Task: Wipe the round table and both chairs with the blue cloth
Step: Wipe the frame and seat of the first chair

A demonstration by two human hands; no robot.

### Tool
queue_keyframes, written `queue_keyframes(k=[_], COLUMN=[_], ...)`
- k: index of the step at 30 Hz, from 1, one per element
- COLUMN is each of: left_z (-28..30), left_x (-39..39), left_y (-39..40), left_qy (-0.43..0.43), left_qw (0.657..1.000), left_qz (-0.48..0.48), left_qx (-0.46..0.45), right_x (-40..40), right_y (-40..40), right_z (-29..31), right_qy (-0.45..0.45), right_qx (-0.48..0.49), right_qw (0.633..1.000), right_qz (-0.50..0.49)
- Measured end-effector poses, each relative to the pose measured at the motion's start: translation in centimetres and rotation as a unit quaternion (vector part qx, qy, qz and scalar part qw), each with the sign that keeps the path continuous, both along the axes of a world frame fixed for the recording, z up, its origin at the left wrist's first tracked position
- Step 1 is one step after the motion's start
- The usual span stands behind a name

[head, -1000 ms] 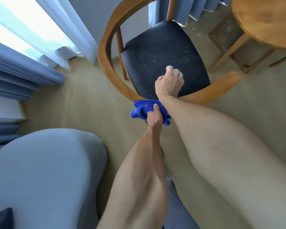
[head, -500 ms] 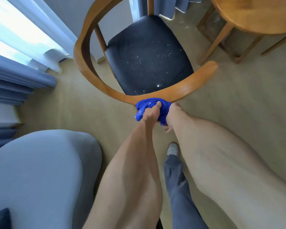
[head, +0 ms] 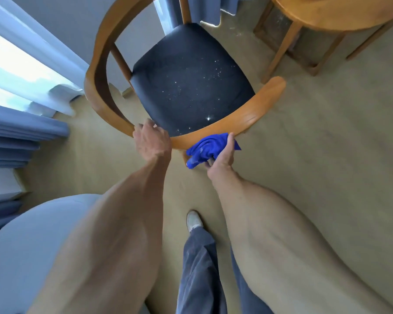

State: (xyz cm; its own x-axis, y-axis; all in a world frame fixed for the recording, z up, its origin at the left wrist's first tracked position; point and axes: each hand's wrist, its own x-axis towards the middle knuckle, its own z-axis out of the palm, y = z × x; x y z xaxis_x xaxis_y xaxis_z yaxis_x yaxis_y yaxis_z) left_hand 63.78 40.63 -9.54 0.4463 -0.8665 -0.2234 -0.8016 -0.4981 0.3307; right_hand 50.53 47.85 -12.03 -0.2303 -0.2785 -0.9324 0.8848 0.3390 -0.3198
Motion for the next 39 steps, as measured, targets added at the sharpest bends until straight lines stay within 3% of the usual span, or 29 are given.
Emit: queue_keyframes(k=[4,6,9,15,23,28,31,33,34,39], left_z=[-1.5,-2.2,-2.6,-3.4,-4.2,-3.3,-2.7,-2.4,-2.2,-2.0], left_x=[-0.6,-1.7,-3.9,-8.7,-17.1,-22.0,-23.2,-23.1,-22.6,-17.7], left_y=[-0.3,-0.6,-1.1,-1.4,-3.9,-6.2,-8.0,-8.5,-8.5,-6.8], left_qy=[0.02,0.019,0.034,0.083,0.126,0.17,0.183,0.181,0.172,0.099], left_qw=[0.998,0.995,0.992,0.989,0.989,0.985,0.982,0.982,0.983,0.99], left_qz=[-0.06,-0.094,-0.102,-0.099,-0.054,0.007,0.029,0.045,0.056,0.073], left_qx=[0.01,0.033,0.068,0.078,0.051,0.038,0.037,0.039,0.041,0.067], right_x=[4.2,3.9,0.7,-9.4,-21.0,-23.5,-22.0,-20.5,-19.6,-16.3], right_y=[-1.0,-2.5,-4.6,-7.1,-15.0,-18.7,-21.5,-22.5,-22.6,-20.2], right_z=[0.0,0.6,0.8,0.3,1.8,2.2,3.1,2.5,1.9,0.5], right_qy=[0.014,0.026,0.104,0.242,0.308,0.361,0.324,0.3,0.302,0.357], right_qx=[-0.029,0.044,0.185,0.161,0.181,0.126,0.112,0.106,0.107,0.1], right_qw=[0.998,0.995,0.971,0.946,0.934,0.869,0.806,0.735,0.688,0.382], right_qz=[-0.053,-0.087,-0.111,-0.144,0.029,0.313,0.483,0.599,0.652,0.846])
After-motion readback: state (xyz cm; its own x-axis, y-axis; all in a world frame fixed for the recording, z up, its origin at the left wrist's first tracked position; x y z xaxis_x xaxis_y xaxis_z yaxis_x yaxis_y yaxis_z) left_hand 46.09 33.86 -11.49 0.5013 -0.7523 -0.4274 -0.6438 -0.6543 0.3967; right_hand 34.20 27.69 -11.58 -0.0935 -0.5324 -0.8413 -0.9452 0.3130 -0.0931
